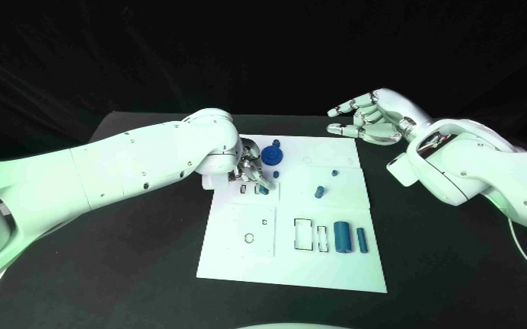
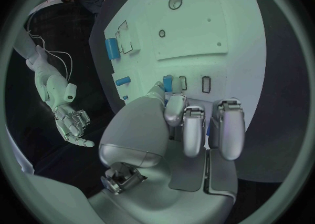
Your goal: Assemble the parts on the task board
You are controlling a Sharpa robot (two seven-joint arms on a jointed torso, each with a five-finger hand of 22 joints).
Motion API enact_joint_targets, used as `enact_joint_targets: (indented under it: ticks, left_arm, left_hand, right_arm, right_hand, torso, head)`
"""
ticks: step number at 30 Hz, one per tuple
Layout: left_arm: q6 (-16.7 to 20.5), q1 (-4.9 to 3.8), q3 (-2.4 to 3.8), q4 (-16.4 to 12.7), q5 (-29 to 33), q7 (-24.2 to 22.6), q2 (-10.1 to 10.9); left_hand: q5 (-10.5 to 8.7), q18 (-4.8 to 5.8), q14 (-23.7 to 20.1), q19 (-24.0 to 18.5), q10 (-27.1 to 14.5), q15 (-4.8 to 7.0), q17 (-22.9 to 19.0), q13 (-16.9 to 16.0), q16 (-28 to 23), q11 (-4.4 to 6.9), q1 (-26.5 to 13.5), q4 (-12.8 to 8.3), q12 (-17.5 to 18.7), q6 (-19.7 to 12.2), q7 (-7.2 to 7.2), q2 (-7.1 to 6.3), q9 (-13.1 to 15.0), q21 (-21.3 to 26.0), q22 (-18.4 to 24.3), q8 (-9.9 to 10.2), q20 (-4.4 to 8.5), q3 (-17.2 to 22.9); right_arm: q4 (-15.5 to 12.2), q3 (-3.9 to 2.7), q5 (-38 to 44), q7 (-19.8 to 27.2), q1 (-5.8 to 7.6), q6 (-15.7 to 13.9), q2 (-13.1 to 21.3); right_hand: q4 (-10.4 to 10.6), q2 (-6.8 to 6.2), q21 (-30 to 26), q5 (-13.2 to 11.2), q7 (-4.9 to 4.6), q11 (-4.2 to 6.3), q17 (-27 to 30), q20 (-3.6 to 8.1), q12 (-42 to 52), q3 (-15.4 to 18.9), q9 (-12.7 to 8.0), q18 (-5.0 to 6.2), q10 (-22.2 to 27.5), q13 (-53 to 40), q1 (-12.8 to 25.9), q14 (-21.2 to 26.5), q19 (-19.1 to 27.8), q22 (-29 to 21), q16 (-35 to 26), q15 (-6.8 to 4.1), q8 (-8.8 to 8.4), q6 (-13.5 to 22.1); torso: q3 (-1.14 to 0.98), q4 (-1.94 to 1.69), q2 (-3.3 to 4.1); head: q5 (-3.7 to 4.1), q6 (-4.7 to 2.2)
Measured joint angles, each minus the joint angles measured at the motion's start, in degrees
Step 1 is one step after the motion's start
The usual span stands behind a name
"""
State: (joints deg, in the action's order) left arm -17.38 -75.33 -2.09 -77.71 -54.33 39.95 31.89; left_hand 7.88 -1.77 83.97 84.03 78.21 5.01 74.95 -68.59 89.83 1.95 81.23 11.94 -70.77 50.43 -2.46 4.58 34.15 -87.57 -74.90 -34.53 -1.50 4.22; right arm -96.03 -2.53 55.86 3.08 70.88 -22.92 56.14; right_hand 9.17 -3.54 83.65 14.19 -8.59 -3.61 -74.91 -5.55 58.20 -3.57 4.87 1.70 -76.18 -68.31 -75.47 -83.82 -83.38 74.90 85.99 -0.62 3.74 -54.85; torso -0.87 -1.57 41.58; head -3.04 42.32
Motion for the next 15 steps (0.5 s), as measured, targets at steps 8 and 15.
enact_joint_targets:
  ticks: [8, 15]
  left_arm:
    - [0.78, 0.25, 0.05, -1.31, 0.53, 0.04, 1.30]
    - [3.47, 0.25, 0.20, -3.48, 0.39, 0.05, 3.16]
  left_hand:
    - [0.01, 0.00, 0.08, 0.00, 0.53, -0.34, 0.00, -0.75, 0.00, -0.11, -6.22, 1.08, 0.20, 0.34, -0.54, -8.69, 2.60, 0.00, 0.00, -0.32, 0.00, 17.20]
    - [0.00, 0.00, 0.08, 0.00, 0.83, -0.34, -0.01, -0.48, 0.00, -0.21, -8.37, -0.04, 0.19, 0.43, -0.64, -9.79, 3.51, 0.00, 0.00, -0.49, 0.00, 20.88]
  right_arm:
    - [0.31, 0.03, 0.00, 0.00, -0.15, 0.05, -0.24]
    - [0.57, 0.04, 0.00, 0.05, -0.31, 0.08, -0.46]
  right_hand:
    - [0.00, 0.00, 0.00, 0.00, 0.00, 0.00, 0.00, 0.00, 0.00, 0.00, -0.01, 0.00, 0.00, 0.00, 0.00, 0.00, 0.00, 0.05, 0.00, 0.00, 0.00, 0.00]
    - [0.24, 0.00, -0.24, 0.00, 0.00, 0.00, 0.01, 0.00, 0.00, 0.24, 0.04, 0.00, 0.00, 0.05, 0.00, 0.00, 0.00, 0.04, -0.21, 0.00, 0.00, 0.00]
  torso:
    - [-0.01, -0.02, 0.01]
    - [-0.04, -0.08, -0.01]
  head:
    - [-0.09, -0.02]
    - [-0.25, -0.03]
